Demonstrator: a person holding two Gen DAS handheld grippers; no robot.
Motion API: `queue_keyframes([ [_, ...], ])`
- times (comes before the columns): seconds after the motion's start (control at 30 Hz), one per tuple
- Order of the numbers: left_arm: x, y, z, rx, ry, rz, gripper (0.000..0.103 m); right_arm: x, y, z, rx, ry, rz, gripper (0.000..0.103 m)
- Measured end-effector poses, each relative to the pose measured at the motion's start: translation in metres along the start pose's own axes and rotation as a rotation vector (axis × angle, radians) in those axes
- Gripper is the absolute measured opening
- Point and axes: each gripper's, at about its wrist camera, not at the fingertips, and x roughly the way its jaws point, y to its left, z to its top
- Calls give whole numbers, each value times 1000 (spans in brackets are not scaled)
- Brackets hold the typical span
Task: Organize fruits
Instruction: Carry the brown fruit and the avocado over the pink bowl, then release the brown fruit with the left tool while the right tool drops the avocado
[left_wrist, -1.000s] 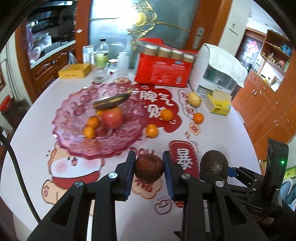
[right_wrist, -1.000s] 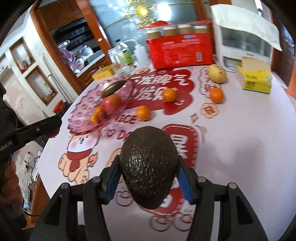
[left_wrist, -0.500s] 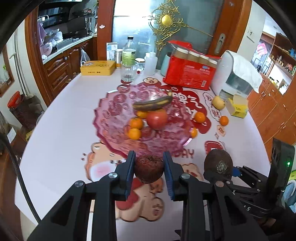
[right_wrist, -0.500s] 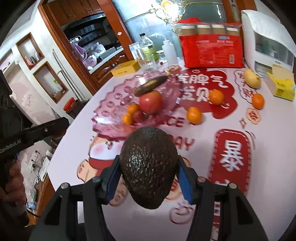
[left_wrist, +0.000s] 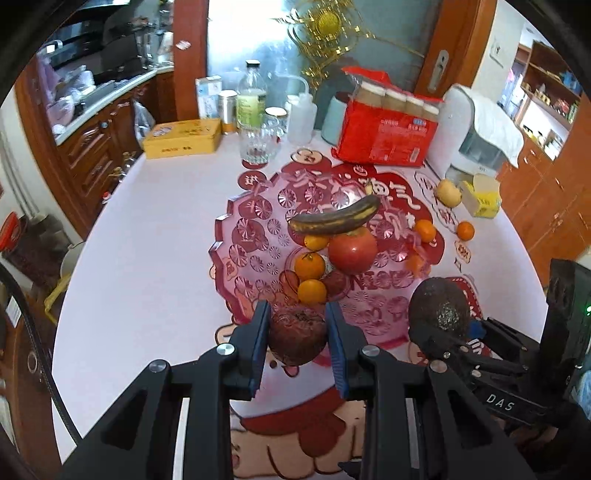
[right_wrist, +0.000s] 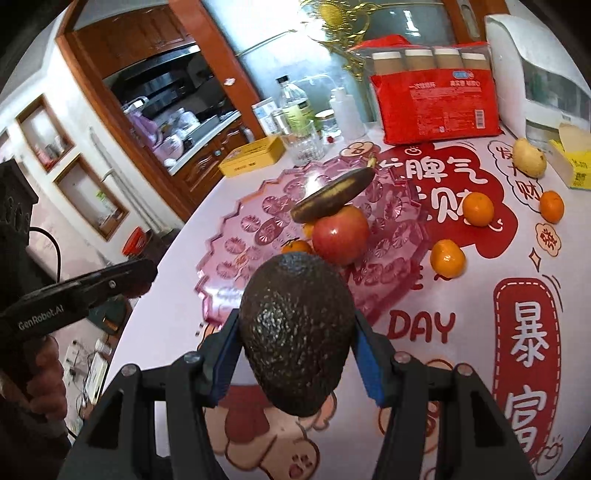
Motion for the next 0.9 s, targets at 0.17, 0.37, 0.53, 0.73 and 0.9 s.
queue_keyframes([
  [0.17, 29, 3, 8, 69, 42, -32, 28, 21, 3, 7, 40, 5, -60, 57],
  [0.37, 54, 12, 6, 72, 97, -86, 28, 41, 4, 10, 74, 38, -110, 57],
  [0.53, 69, 15, 4, 69, 121, -114, 28, 49, 5, 10, 77, 59, -133, 57],
  [0.73, 72, 16, 3, 65, 123, -119, 37, 54, 10, 12, 52, 82, -158, 59],
  [0.9, 65, 16, 2, 58, 109, -114, 53, 42, 12, 14, 57, 27, -130, 59],
])
